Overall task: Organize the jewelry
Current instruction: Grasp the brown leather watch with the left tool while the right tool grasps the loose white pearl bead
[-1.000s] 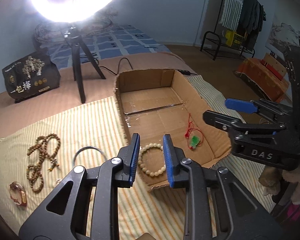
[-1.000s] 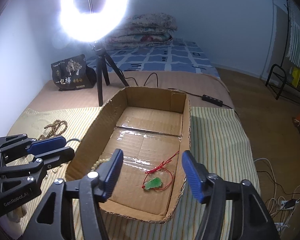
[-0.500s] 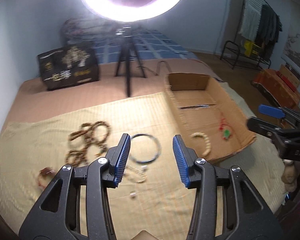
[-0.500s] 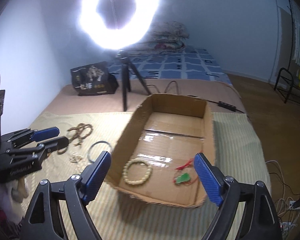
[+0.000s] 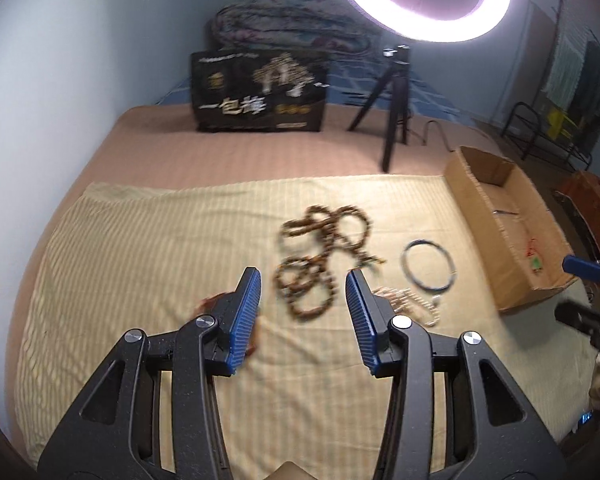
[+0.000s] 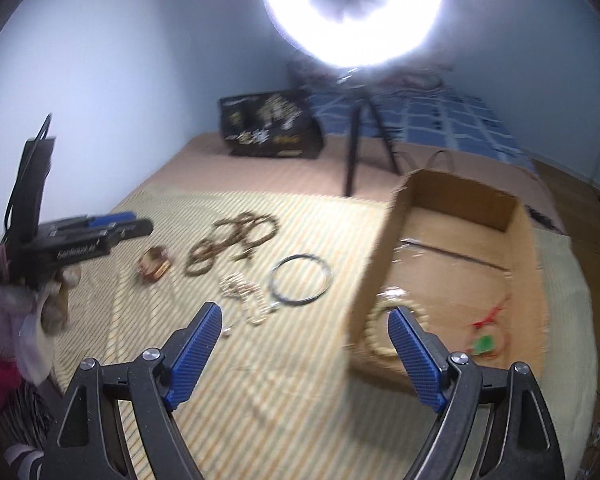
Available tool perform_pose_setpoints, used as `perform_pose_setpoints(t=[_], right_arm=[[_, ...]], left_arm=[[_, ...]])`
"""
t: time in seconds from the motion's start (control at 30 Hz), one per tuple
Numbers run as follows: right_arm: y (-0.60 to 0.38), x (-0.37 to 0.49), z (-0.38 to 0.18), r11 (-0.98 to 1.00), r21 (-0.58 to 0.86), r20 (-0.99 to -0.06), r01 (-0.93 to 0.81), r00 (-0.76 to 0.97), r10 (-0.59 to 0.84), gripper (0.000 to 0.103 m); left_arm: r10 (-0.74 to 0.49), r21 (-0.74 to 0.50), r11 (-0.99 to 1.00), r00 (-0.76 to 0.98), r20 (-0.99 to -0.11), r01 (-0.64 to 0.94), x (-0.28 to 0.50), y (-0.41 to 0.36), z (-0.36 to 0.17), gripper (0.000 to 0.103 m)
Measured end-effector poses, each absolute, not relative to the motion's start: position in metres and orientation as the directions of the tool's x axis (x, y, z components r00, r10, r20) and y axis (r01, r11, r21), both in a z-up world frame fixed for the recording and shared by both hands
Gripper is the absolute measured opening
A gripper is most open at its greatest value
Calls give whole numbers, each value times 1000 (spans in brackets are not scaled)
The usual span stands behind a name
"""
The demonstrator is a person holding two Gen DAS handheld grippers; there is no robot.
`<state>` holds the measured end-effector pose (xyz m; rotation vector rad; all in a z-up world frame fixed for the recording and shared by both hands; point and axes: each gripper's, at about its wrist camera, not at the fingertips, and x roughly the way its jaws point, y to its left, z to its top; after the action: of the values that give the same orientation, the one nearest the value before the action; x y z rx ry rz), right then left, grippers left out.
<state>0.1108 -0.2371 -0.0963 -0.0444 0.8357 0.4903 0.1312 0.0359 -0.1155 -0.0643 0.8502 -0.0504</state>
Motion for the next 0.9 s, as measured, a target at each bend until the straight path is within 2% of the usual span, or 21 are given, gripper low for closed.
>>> perform_pose_setpoints(t=[0.23,0.5,0.6,0.8,0.9], right_arm=[[-192,105,-123,842,160,-760,-515,480,438,75],[-159,104,-152,809,146,-800,-570,413,436,56],[-152,107,-162,804,150,-812,-575,393,432,48],[-145,112,-175,799,155,-828,-581,365,426,42],[-142,116,-180,801,144,-837,-581,361,412,39]], left_arm=[[-35,-99,993,617,-786,-69,129,80,-137,45],[-33,-127,982,540,-841,-137,136,111,-171,45],[-41,-133,981,513,-857,-143,139,112,-181,39],[-50,-137,980,491,-869,-142,145,111,-192,38],[-49,-138,979,479,-876,-152,149,113,-197,31]])
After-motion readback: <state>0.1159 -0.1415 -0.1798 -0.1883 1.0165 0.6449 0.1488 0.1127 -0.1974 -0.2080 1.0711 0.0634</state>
